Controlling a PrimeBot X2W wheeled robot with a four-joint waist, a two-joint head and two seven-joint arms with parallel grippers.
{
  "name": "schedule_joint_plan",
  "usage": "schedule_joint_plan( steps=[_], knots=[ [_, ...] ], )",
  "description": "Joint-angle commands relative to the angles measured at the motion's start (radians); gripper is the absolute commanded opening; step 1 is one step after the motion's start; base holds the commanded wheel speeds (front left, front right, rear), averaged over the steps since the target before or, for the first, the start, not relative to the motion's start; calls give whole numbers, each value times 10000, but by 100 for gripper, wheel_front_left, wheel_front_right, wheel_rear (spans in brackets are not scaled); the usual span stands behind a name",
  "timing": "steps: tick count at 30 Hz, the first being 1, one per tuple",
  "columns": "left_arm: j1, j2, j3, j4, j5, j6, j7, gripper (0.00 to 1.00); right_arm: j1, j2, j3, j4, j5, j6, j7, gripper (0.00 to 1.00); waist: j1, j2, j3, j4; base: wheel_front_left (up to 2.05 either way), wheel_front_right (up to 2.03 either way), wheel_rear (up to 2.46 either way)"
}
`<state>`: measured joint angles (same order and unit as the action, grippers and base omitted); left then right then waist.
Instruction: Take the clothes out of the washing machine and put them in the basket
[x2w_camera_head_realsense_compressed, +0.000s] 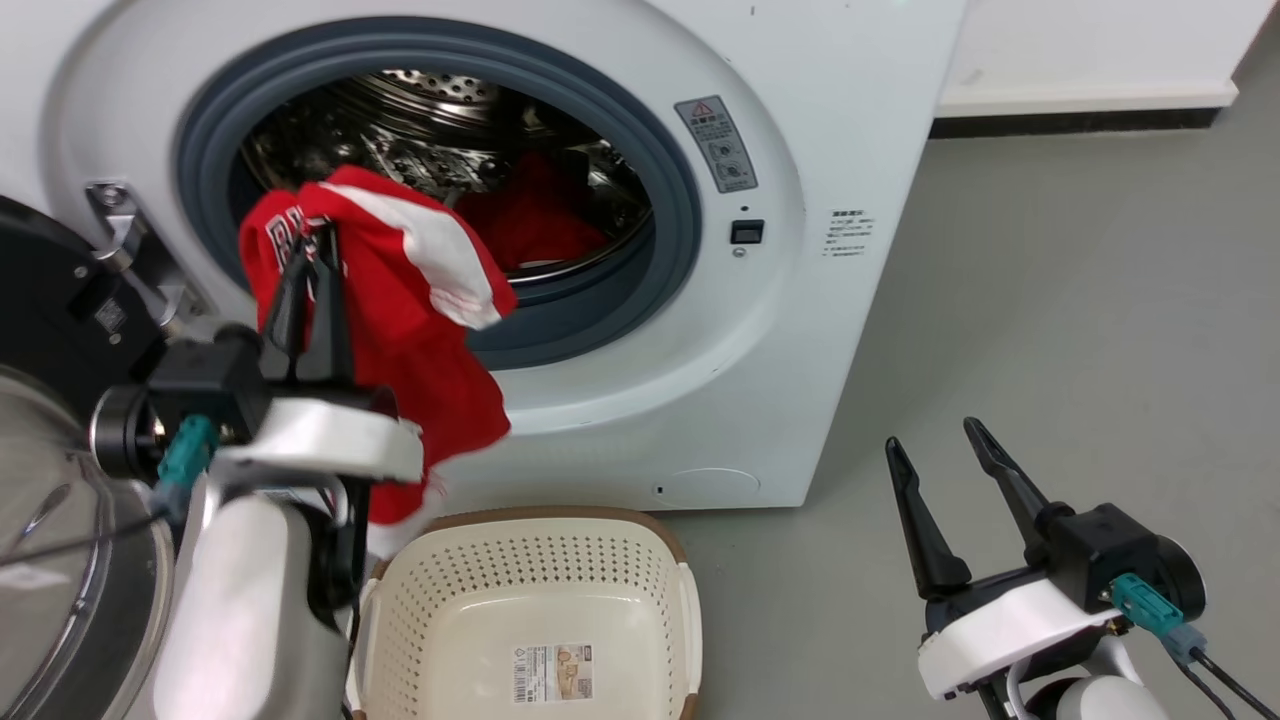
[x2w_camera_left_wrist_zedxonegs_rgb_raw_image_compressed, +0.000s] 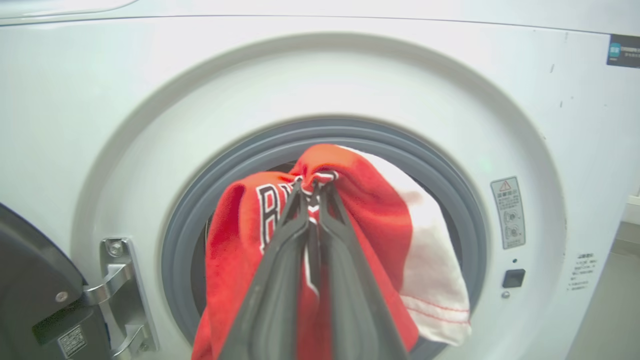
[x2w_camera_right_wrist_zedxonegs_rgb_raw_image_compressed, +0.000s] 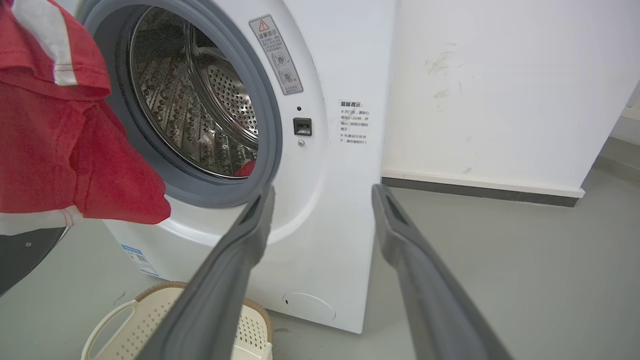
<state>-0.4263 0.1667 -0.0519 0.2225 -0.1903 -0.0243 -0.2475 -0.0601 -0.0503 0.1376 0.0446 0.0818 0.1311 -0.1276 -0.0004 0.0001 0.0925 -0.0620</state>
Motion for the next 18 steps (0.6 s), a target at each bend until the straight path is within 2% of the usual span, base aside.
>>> schedule_joint_plan(
  steps=[1, 6, 10, 14, 18],
  knots=[
    [334, -57, -36, -350, 31, 91, 76, 0, 118, 2, -31, -65, -31, -7, 28, 100, 4, -1, -122, 179, 0, 0, 0],
    [2048, -299, -256, -2482, 27, 438, 663, 0, 262, 3, -235, -356, -123, -7, 149, 100, 4, -1, -7, 472, 0, 0, 0],
    [3236, -471, -533, -3335, 25, 641, 1041, 0, 143, 3, -318, -571, -230, -7, 243, 100, 4, -1, 323, 658, 0, 0, 0],
    [4030, -689, -805, -3044, -105, 832, 1214, 0, -106, 3, -334, -775, -349, -5, 312, 100, 4, -1, 942, 756, 0, 0, 0],
    [4215, -849, -974, -1808, -311, 924, 962, 0, -422, 3, -322, -918, -437, -5, 351, 100, 4, -1, 1740, 797, 0, 0, 0]
  ],
)
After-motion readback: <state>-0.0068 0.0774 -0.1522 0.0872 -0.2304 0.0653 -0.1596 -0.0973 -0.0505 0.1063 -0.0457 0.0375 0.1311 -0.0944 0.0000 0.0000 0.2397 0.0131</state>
